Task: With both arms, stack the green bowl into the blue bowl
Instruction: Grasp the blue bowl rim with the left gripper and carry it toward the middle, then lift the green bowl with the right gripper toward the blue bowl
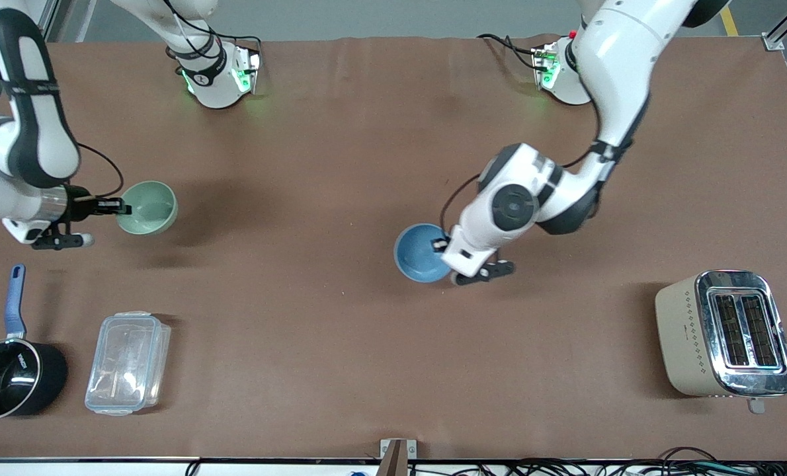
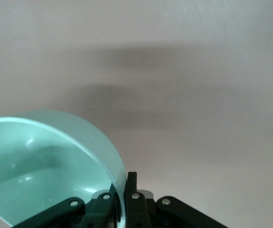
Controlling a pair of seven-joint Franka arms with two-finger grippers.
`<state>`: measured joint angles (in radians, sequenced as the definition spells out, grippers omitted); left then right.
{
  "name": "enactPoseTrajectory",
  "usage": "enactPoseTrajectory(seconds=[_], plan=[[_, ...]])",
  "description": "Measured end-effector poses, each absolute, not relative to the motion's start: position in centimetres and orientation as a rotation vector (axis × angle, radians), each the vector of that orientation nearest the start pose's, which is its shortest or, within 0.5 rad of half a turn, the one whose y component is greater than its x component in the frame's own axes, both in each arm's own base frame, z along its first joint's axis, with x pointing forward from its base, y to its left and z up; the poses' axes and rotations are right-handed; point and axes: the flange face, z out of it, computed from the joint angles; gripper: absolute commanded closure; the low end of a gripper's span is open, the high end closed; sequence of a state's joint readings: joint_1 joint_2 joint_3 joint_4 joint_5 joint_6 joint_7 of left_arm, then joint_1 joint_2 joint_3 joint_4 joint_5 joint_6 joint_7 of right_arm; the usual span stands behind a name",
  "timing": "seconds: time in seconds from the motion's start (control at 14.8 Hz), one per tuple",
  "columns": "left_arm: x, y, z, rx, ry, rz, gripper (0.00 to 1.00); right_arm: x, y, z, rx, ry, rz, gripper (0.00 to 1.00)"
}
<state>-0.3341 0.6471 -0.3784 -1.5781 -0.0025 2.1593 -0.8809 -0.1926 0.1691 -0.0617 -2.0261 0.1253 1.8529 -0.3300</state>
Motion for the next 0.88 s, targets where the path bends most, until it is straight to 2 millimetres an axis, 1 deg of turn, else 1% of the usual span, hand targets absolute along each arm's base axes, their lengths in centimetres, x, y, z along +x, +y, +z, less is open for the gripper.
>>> enactPoseTrajectory(seconds=[0.07,0.14,0.27,0.34,0.47,0.54,0.61,0.68,0.74,0.81,0.88], plan=[[54.1,-44.4,27.2,-3.261,-0.403,0.284,1.0,53.7,-11.5,36.2,-2.917,-0.02,0.425,0.98],[53.6,-45.8,26.3,-3.278,-0.415,0.271,1.0,54.6,-10.2,37.7,-2.925,-0.017,0.415,0.98],[52.9,-47.3,24.7,-3.3,-0.408,0.256,1.0,56.0,-6.9,39.4,-2.925,0.0,0.39,0.98],[52.6,-47.7,23.8,-3.304,-0.395,0.246,1.0,56.5,-4.5,39.8,-2.903,0.027,0.381,0.98],[52.1,-48.3,22.5,-3.3,-0.381,0.243,0.98,56.9,1.2,40.0,-2.884,0.076,0.393,0.98],[52.0,-48.4,22.0,-3.296,-0.378,0.249,0.96,57.1,4.2,39.9,-2.893,0.102,0.389,0.98],[51.9,-48.4,21.6,-3.292,-0.377,0.255,0.92,57.2,7.3,39.9,-2.908,0.131,0.373,0.99],[51.9,-48.4,21.3,-3.289,-0.379,0.261,0.83,57.1,10.4,39.7,-2.917,0.164,0.355,0.99],[51.9,-48.3,20.9,-3.289,-0.382,0.261,0.69,57.1,13.4,39.4,-2.908,0.201,0.339,0.99],[52.0,-48.3,20.7,-3.293,-0.385,0.258,0.38,57.0,16.3,38.6,-2.883,0.234,0.325,0.99],[52.0,-48.4,20.7,-3.297,-0.387,0.253,0.08,57.0,18.8,37.5,-2.857,0.262,0.313,0.99]])
